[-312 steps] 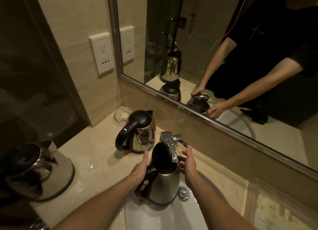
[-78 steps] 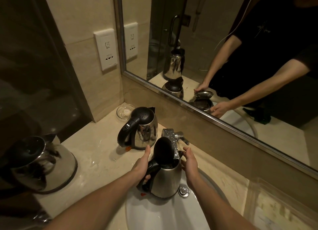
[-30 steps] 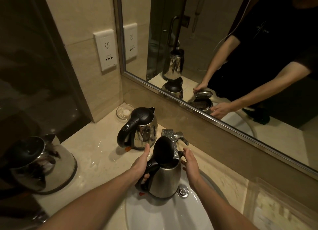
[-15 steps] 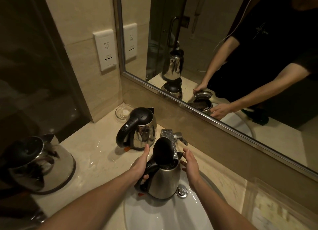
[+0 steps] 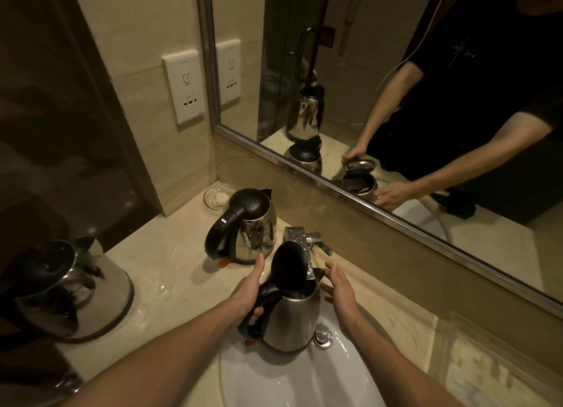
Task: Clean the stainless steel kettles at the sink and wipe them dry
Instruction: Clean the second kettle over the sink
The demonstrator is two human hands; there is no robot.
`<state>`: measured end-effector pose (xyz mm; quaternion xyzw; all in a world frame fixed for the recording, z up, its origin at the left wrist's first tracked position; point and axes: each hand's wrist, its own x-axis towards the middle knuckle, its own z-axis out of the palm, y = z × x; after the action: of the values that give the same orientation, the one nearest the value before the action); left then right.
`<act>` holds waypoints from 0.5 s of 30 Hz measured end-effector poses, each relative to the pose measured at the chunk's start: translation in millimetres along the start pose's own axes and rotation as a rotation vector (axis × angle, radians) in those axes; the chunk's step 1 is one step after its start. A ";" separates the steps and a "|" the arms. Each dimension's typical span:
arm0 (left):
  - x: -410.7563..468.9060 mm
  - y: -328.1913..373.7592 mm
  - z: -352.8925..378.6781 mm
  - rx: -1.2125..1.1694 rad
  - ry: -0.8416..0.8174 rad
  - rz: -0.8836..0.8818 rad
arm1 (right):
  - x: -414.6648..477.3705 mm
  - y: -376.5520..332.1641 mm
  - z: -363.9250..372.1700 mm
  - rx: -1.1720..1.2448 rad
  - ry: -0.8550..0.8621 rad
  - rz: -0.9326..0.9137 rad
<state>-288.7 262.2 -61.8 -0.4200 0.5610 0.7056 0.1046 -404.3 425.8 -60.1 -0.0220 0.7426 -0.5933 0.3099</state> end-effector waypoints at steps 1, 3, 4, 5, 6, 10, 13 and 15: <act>0.1 -0.1 -0.9 -0.004 -0.001 0.001 | 0.0 -0.2 0.0 0.000 0.001 0.000; 0.7 -0.7 -2.5 -0.001 0.003 -0.001 | 0.0 -0.5 -0.2 -0.001 0.001 0.002; 1.1 -1.0 -3.0 0.002 0.004 -0.002 | -0.1 -0.6 -0.5 -0.002 0.000 0.002; 1.3 -1.1 -3.0 0.001 0.003 -0.002 | -0.2 -0.6 -0.7 -0.003 -0.001 0.001; 1.2 -1.1 -3.1 0.001 0.004 -0.003 | -0.4 -0.4 -0.9 -0.005 -0.001 0.000; 1.9 -0.9 -3.0 0.002 0.004 0.000 | -1.0 -0.6 -0.7 -0.006 -0.010 0.000; 1.4 -0.3 -3.5 0.004 0.011 -0.007 | -1.0 -1.4 0.0 -0.001 -0.013 -0.001; 0.4 -0.7 -3.8 0.000 0.015 -0.014 | -0.7 -1.6 0.2 -0.001 -0.015 -0.002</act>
<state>-286.8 259.0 -62.6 -0.4293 0.5588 0.7017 0.1051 -404.2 425.4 -58.4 -0.0275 0.7407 -0.5929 0.3148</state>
